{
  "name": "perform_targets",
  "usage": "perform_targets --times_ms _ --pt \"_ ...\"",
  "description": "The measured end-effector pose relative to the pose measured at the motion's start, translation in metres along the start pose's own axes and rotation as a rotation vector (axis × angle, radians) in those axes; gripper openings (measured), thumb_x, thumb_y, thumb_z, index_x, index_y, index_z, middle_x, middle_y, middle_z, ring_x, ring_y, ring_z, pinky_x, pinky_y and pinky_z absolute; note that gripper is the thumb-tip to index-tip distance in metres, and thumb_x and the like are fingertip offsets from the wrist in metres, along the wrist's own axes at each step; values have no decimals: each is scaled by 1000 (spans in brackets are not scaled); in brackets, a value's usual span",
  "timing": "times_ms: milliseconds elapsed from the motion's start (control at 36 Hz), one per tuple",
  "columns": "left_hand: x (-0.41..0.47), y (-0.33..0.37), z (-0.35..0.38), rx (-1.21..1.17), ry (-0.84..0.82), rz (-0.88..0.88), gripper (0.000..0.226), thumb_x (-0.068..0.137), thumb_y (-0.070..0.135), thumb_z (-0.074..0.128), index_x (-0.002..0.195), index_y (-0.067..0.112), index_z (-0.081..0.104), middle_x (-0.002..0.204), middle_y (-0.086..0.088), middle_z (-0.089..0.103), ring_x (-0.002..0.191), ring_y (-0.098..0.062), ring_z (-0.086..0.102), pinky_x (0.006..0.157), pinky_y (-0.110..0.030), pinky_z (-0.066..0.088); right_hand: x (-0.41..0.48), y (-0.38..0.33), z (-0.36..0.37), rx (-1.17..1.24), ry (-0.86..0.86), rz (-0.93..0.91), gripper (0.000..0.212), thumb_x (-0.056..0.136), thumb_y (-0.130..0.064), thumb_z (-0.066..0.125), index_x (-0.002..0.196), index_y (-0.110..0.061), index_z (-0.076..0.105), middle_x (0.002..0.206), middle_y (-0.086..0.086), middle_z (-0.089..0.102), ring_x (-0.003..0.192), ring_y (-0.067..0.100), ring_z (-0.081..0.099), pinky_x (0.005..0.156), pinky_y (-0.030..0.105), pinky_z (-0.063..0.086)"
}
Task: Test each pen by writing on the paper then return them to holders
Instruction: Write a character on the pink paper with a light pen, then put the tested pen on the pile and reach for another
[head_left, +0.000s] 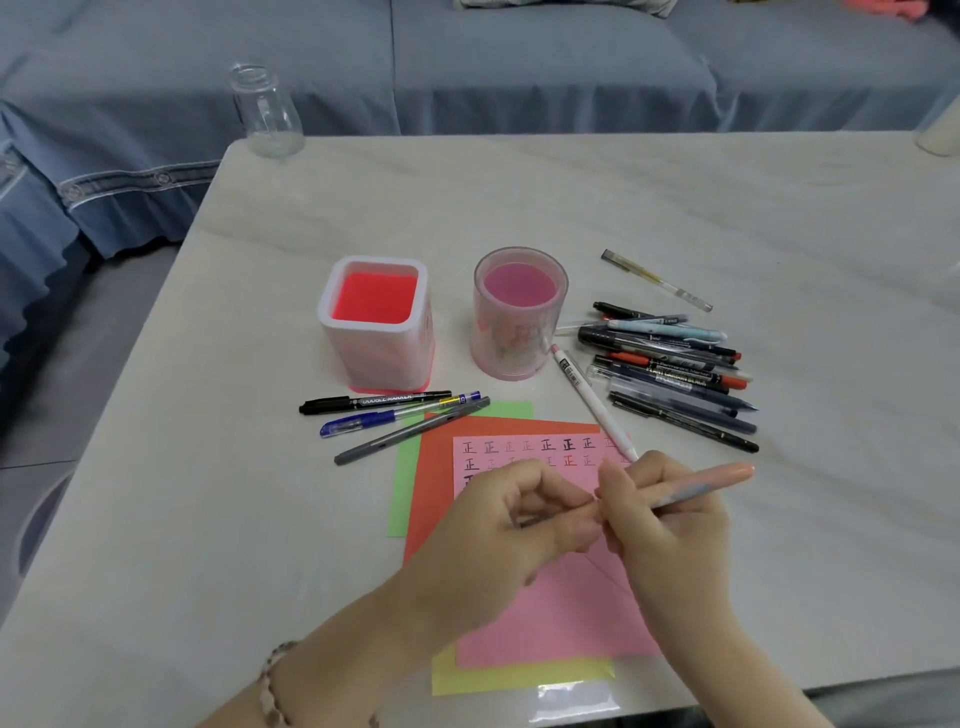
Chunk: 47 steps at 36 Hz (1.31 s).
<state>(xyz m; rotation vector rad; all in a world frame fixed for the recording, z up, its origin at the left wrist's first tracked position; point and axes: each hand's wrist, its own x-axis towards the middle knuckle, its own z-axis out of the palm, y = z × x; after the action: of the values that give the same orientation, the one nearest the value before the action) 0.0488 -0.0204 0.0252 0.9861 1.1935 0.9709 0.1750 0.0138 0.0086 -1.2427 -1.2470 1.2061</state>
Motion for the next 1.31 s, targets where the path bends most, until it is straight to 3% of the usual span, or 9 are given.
perform_targets --times_ms 167,417,611,667,750,833,972,1139,1306 --pt "4 5 -13 -306 -189 -229 18 76 5 70 63 17 66 60 -6 58 40 -6 32 39 -14 26 9 2 0 -36 -156 -111 28 59 -37 58 44 -14 50 38 -1 49 35 5 45 42 14 37" --pt "9 -3 -11 295 165 247 21 81 1 67 73 19 59 67 17 66 64 3 58 64 -8 40 8 8 26 71 69 43 33 73 -20 58 41 -18 50 38 -5 44 39 4 41 43 14 34" --pt "-2 -41 -56 811 335 235 8 87 23 63 84 21 56 71 17 57 70 -3 51 62 -18 39 31 27 10 -512 -497 112 21 80 -32 66 66 -17 72 53 -2 64 46 6 53 53 24 45" --pt "-4 -48 -71 846 503 230 9 86 16 62 84 21 56 78 14 57 75 -5 51 66 -21 41 50 33 -1 -698 -366 -13 10 80 -29 67 71 -33 68 65 -6 67 59 6 57 61 27 44" --pt "-4 -51 -94 867 691 257 12 86 6 61 84 17 56 81 8 59 77 -10 54 68 -20 41 77 29 -10 -950 -162 -179 19 85 -13 60 101 -18 68 87 -2 63 75 13 55 68 24 35" --pt "2 -50 -112 1037 754 298 10 84 0 61 82 8 58 76 -4 60 70 -28 56 64 -38 47 96 27 -7 -1158 -166 -115 33 87 -17 55 120 -15 58 112 6 61 105 27 55 79 33 42" --pt "19 -59 -128 1274 762 219 20 69 -4 74 76 7 59 70 -10 58 62 -35 52 56 -38 41 102 31 6 -1344 -235 -110 30 92 -24 49 121 -17 51 116 5 58 109 28 53 80 36 44" --pt "27 -57 -100 1260 808 390 17 78 0 63 94 3 64 98 -15 58 86 -33 52 75 -41 43 104 26 0 -1152 -216 -18 37 85 -10 51 121 -7 51 100 14 62 92 32 57 69 34 41" --pt "32 -75 -45 1189 371 545 43 84 29 45 113 3 63 122 -13 60 116 -21 45 103 -32 30 81 6 -18 -439 -161 201 20 92 -5 35 93 -16 52 64 1 45 52 14 37 49 25 28"
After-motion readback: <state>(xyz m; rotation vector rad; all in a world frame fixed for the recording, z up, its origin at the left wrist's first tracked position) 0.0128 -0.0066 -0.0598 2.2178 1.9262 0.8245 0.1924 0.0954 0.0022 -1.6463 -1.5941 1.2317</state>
